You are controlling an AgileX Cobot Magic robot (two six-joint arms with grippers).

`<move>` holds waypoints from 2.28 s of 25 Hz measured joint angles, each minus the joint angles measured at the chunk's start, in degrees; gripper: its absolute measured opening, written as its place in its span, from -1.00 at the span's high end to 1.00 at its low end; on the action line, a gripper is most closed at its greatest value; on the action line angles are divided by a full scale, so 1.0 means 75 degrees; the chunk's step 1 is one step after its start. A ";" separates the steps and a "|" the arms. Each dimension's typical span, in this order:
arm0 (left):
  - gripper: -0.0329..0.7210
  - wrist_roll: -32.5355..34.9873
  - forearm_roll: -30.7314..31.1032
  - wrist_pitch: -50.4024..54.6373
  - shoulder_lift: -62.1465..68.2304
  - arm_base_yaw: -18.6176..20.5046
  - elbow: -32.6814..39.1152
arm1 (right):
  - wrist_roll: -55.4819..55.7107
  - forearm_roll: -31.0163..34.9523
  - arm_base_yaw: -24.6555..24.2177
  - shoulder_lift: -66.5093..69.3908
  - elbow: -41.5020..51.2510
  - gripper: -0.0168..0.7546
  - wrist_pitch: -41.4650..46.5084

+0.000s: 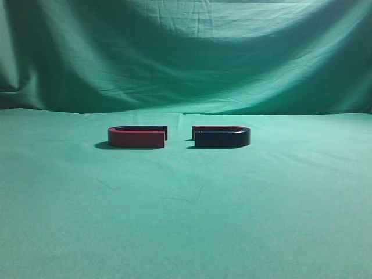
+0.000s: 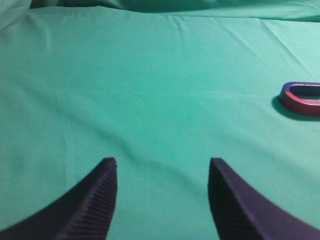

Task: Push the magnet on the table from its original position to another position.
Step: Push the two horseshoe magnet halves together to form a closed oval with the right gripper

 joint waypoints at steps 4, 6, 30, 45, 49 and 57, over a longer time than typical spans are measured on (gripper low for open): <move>-0.07 0.0000 0.0000 0.0000 0.0000 0.0000 0.0000 | 0.0095 0.0018 0.0000 -0.0013 -0.0025 0.96 -0.0874; -0.07 0.0000 0.0000 0.0000 0.0000 0.0000 0.0000 | 0.0095 0.0018 0.0000 0.0097 -0.0374 0.96 -0.0426; -0.07 0.0000 0.0000 0.0000 0.0000 0.0000 0.0000 | -0.1488 0.1519 0.0113 0.8901 -0.6771 0.96 0.6823; -0.07 0.0000 0.0000 0.0000 0.0000 0.0000 0.0000 | -0.1403 0.1692 0.2113 1.3554 -0.9929 0.96 0.7346; -0.07 0.0000 0.0000 0.0000 0.0000 0.0000 0.0000 | -0.1373 0.1680 0.2125 1.4697 -1.0786 0.96 0.7534; -0.07 0.0000 0.0000 0.0000 0.0000 0.0000 0.0000 | -0.1312 0.1680 0.2190 1.5869 -1.1676 0.96 0.7726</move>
